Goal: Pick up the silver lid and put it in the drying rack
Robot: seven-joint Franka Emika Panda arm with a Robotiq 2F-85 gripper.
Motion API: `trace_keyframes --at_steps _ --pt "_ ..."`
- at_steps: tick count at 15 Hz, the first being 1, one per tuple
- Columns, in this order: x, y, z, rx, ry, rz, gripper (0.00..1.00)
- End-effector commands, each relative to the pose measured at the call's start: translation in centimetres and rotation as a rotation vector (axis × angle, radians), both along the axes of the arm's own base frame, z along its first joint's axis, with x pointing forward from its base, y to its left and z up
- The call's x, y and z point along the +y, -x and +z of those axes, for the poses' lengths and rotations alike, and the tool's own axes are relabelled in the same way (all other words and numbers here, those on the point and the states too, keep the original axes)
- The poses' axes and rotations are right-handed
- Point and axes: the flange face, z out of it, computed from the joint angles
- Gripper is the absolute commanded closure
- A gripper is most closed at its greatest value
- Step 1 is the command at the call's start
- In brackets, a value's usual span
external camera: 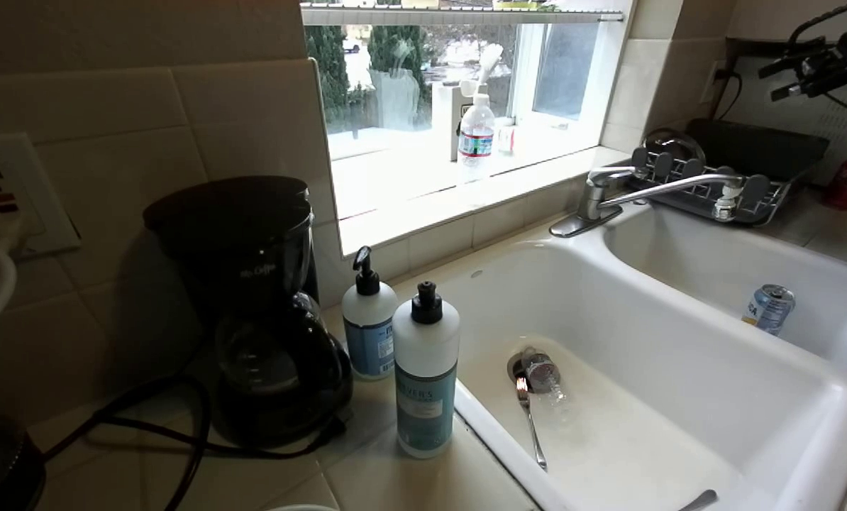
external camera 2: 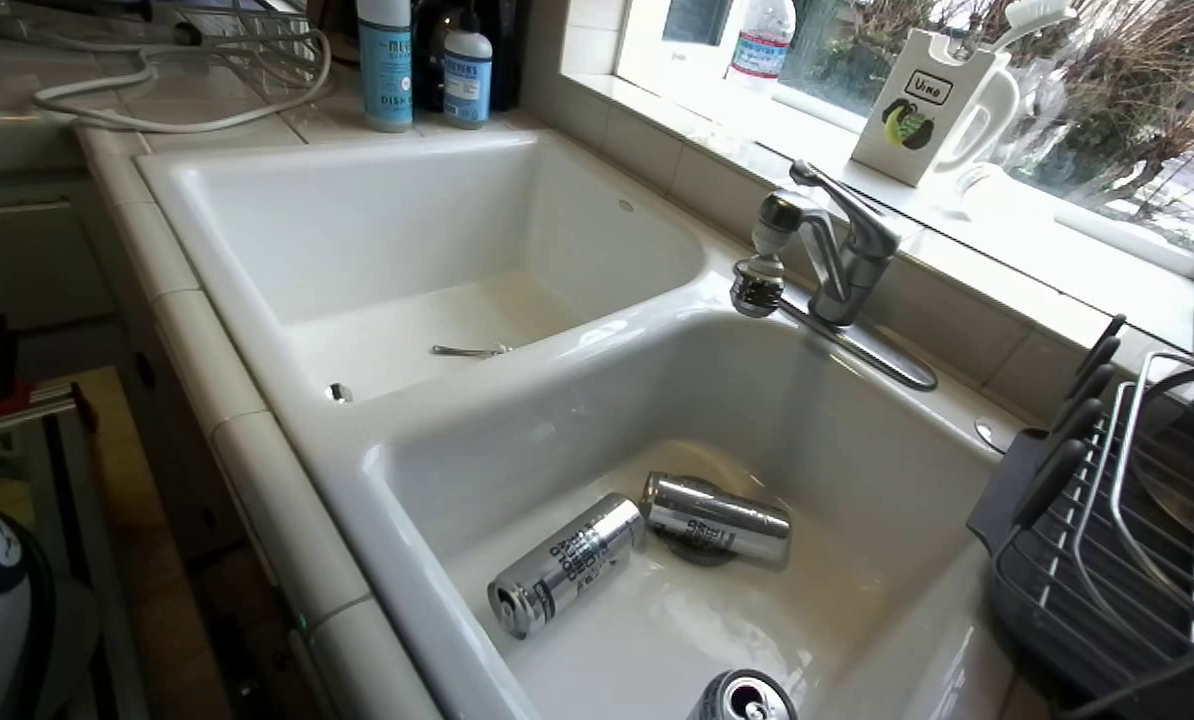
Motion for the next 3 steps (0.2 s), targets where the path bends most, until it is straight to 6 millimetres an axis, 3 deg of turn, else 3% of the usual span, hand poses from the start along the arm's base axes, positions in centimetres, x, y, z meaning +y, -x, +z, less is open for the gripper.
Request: trace_keyframes --at_steps 1,2,3 --pt "4.4 2.3 3.6 0.012 0.103 -0.007 0.00" --pt "1.8 0.8 2.6 0.010 0.057 -0.001 0.00" --pt "2.5 1.1 3.6 0.000 0.068 0.000 0.00"
